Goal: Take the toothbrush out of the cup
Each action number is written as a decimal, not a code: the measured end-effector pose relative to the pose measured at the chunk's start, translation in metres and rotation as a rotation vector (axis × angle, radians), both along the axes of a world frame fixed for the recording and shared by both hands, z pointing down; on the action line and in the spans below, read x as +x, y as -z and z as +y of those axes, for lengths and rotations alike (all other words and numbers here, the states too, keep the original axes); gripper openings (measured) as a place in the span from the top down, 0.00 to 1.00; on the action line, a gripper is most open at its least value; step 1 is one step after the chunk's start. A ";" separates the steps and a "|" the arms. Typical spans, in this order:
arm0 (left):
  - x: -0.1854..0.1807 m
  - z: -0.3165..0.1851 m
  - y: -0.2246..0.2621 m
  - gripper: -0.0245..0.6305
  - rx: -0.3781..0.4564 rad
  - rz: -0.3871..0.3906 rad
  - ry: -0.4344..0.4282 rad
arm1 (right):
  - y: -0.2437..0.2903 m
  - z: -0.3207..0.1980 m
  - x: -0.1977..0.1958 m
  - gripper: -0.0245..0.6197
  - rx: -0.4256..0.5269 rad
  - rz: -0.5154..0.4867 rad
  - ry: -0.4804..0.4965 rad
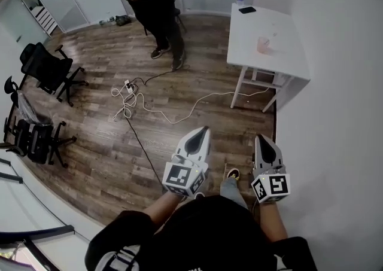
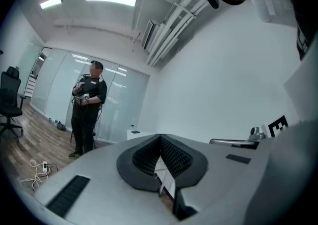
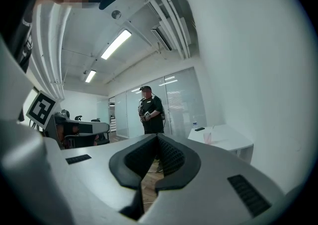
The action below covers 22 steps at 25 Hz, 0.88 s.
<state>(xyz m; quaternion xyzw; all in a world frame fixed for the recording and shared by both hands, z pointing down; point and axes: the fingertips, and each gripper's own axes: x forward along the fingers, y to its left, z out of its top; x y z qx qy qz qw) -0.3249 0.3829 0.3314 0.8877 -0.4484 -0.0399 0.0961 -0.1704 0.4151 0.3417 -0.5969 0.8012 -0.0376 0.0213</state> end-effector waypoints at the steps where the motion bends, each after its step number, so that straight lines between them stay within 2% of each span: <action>1: 0.012 -0.010 0.001 0.93 -0.001 -0.001 -0.001 | 0.001 -0.010 0.013 0.94 0.000 0.000 -0.002; 15: 0.143 -0.112 -0.022 0.93 -0.048 -0.074 0.005 | -0.025 -0.101 0.156 0.94 -0.041 -0.048 -0.016; 22: 0.194 -0.137 -0.030 0.93 -0.047 -0.102 0.002 | -0.032 -0.133 0.200 0.94 -0.030 -0.074 -0.006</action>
